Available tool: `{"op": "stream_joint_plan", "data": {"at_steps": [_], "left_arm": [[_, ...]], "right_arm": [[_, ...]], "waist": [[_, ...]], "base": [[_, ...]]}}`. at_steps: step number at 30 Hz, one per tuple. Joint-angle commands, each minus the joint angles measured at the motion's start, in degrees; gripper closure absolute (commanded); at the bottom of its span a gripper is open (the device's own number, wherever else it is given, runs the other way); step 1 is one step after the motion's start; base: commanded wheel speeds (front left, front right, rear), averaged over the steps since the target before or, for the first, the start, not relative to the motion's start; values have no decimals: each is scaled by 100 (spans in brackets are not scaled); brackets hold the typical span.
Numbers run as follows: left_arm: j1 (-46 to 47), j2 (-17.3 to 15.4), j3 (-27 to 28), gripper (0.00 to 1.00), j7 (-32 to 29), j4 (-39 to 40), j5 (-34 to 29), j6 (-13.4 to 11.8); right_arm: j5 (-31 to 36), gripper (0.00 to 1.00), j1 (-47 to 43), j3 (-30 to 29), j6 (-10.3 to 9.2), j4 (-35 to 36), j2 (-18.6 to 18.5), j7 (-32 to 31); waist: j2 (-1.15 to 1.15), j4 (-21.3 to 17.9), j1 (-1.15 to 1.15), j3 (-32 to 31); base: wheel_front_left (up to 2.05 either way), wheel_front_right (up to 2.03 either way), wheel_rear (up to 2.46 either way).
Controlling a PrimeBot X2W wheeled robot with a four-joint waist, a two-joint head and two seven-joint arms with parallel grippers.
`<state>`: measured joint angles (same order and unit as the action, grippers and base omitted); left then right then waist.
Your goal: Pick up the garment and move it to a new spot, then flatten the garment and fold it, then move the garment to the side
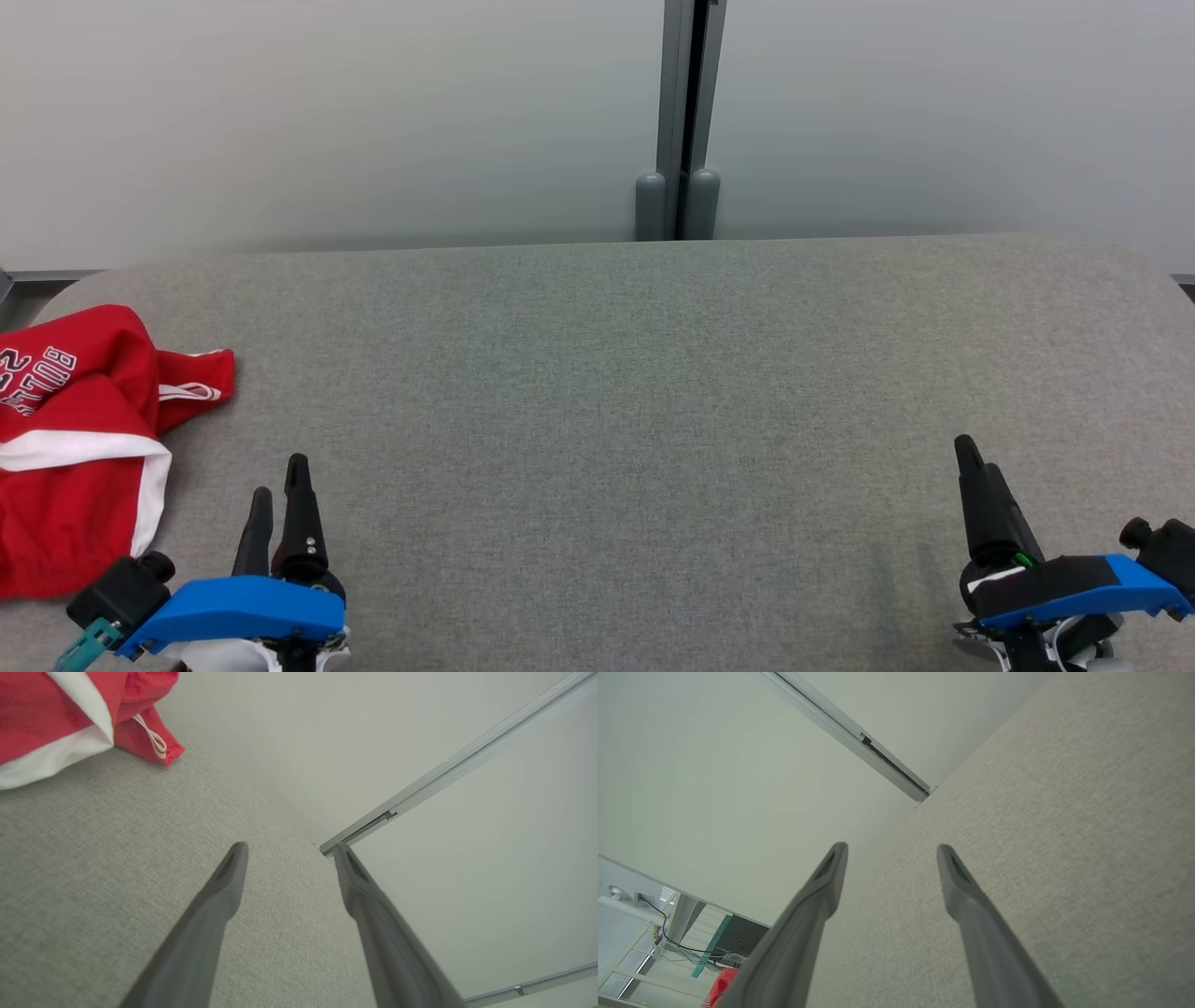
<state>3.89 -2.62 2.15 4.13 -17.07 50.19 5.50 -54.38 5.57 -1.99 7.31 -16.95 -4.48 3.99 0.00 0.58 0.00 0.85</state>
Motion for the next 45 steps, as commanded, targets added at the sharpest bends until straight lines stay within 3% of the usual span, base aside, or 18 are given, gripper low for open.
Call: {"op": "stream_joint_plan", "data": {"at_steps": [1,45], "left_arm": [[86,-29,-40,0,45,81,-175,-11],[-153,-33,-374,0,732,90,-3103,-170]], "right_arm": [[164,0,56,13,17,45,-75,55],[3159,0,-121,55,21,-170,-45,740]], "waist": [[0,1,0,0],[0,23,0,-49]], "base": [[0,0,0],[0,0,0]]}}
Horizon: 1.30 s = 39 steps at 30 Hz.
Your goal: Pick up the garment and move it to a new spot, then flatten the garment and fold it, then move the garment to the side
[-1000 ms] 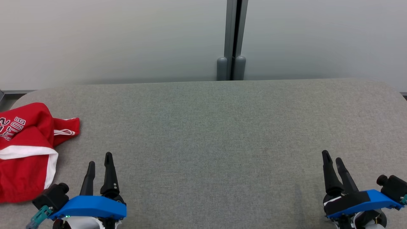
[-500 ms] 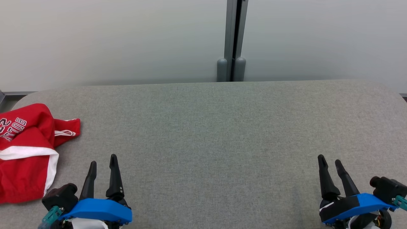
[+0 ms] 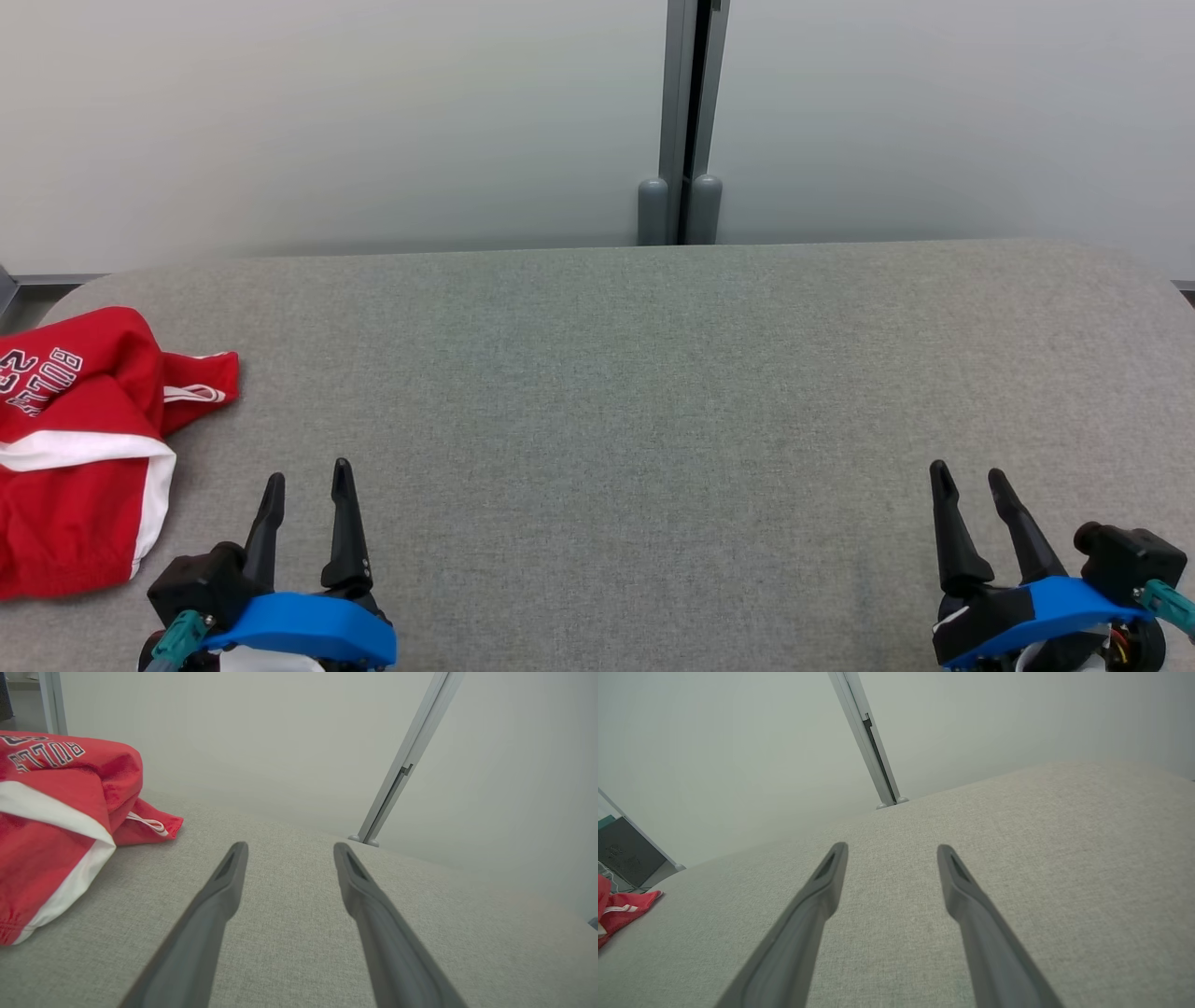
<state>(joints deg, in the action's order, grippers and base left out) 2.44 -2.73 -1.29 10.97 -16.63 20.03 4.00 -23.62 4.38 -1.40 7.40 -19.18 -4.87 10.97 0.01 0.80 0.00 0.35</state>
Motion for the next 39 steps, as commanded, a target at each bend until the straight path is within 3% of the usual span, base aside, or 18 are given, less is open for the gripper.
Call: {"op": "stream_joint_plan", "data": {"at_steps": [1,39], "left_arm": [[-5,-21,-36,0,51,48,-145,-22],[254,-18,-126,0,432,-535,-1606,-192]], "right_arm": [[151,0,7,0,12,73,-4,56],[1982,0,318,-62,16,-258,35,432]], "waist": [[-1,2,0,2],[-1,-4,0,32]], "base": [[0,0,0],[0,0,0]]}}
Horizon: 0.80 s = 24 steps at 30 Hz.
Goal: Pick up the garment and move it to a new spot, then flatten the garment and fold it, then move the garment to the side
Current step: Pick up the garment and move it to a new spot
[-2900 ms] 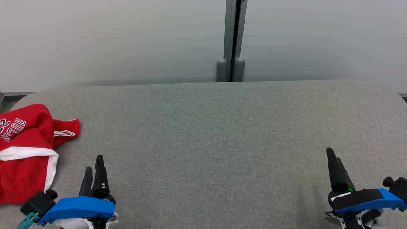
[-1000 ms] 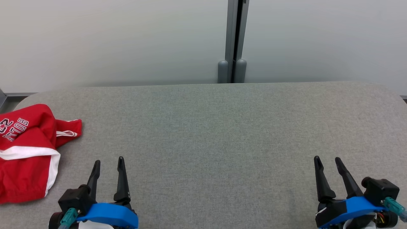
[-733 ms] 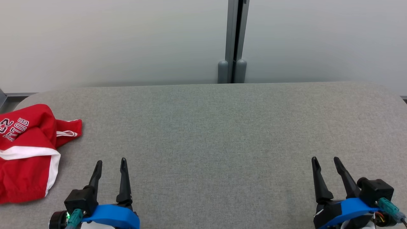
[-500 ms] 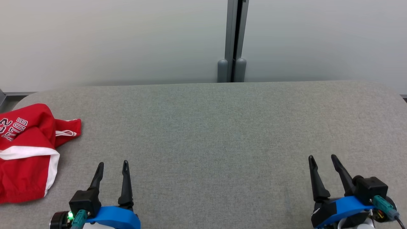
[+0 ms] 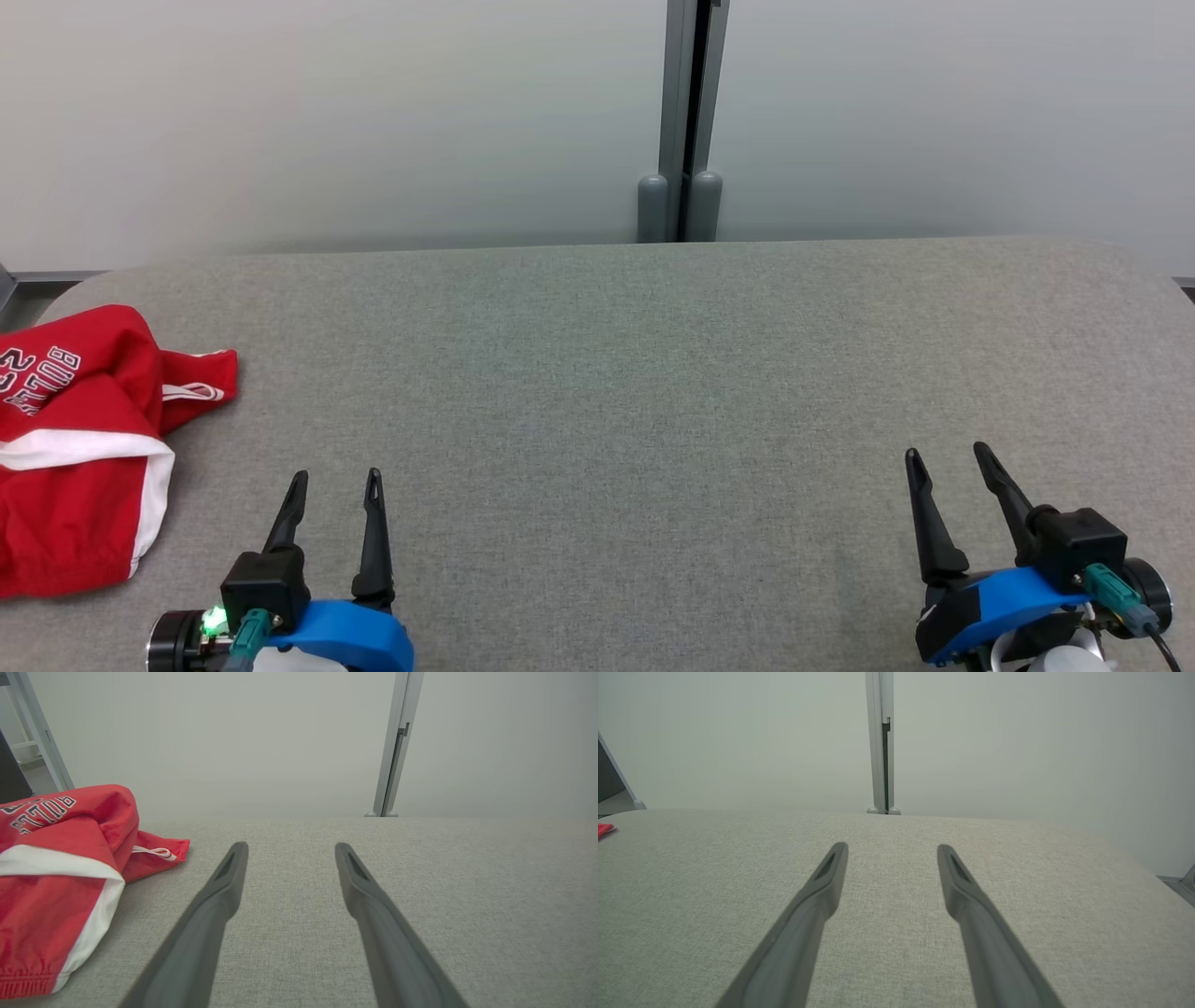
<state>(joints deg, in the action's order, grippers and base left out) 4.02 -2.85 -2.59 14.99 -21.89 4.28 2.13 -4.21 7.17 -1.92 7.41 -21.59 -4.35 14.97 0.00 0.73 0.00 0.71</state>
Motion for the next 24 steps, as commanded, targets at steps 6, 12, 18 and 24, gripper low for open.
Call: {"op": "stream_joint_plan", "data": {"at_steps": [6,12,18,24], "left_arm": [[72,-6,37,0,30,-47,36,-28],[48,-5,65,0,30,-42,80,-37],[65,-7,40,0,30,-34,130,-56],[65,-5,49,0,29,-60,132,-60]], "right_arm": [[35,0,-58,-36,14,-32,11,32],[48,0,-39,10,14,-60,25,32],[37,0,-56,78,15,-48,-8,30],[-35,0,-45,271,15,-86,-36,29]], "waist": [[0,2,0,-13],[0,9,0,-14],[0,200,0,25],[0,712,0,69]], "base": [[0,0,0],[0,0,0],[0,0,0],[0,0,0]]}}
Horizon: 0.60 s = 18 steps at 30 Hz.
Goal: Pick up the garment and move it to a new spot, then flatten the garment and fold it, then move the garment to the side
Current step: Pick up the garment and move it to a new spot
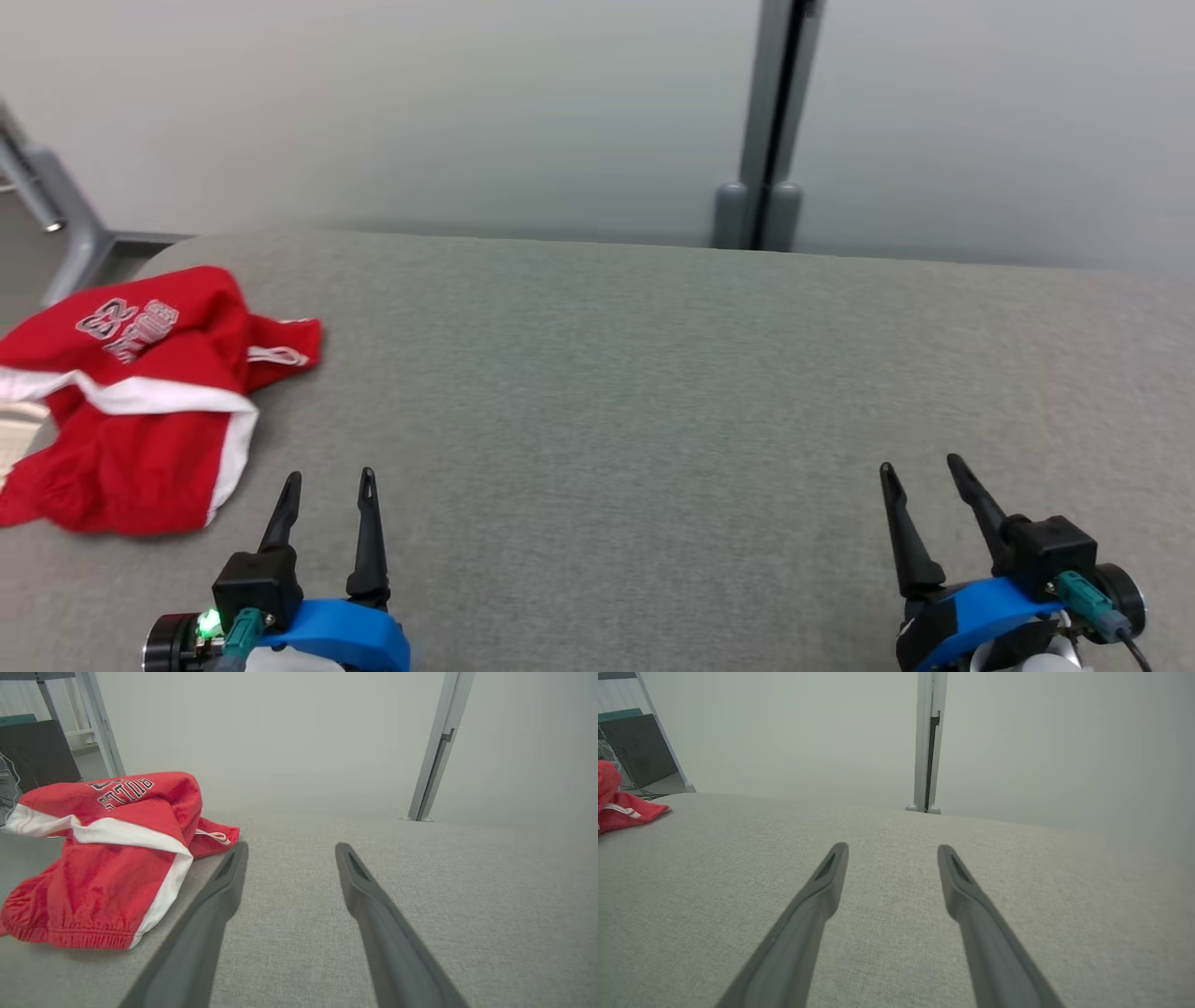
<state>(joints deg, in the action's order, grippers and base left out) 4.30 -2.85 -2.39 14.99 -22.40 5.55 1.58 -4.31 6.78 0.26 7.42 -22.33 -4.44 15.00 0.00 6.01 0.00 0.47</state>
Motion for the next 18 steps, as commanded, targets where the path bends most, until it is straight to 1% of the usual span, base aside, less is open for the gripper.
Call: {"op": "stream_joint_plan", "data": {"at_steps": [1,12,18], "left_arm": [[22,-6,49,0,30,-9,12,-20],[-167,-3,323,0,29,21,-1,-93],[-267,1,500,0,29,63,34,-160]], "right_arm": [[-32,0,-10,101,13,-7,-28,25],[-200,0,45,650,7,-40,-53,24],[-246,0,130,943,7,-41,-79,24]], "waist": [[0,287,0,96],[0,1487,0,192],[0,1952,0,289]], "base": [[0,0,0],[0,0,0],[0,0,0]]}}
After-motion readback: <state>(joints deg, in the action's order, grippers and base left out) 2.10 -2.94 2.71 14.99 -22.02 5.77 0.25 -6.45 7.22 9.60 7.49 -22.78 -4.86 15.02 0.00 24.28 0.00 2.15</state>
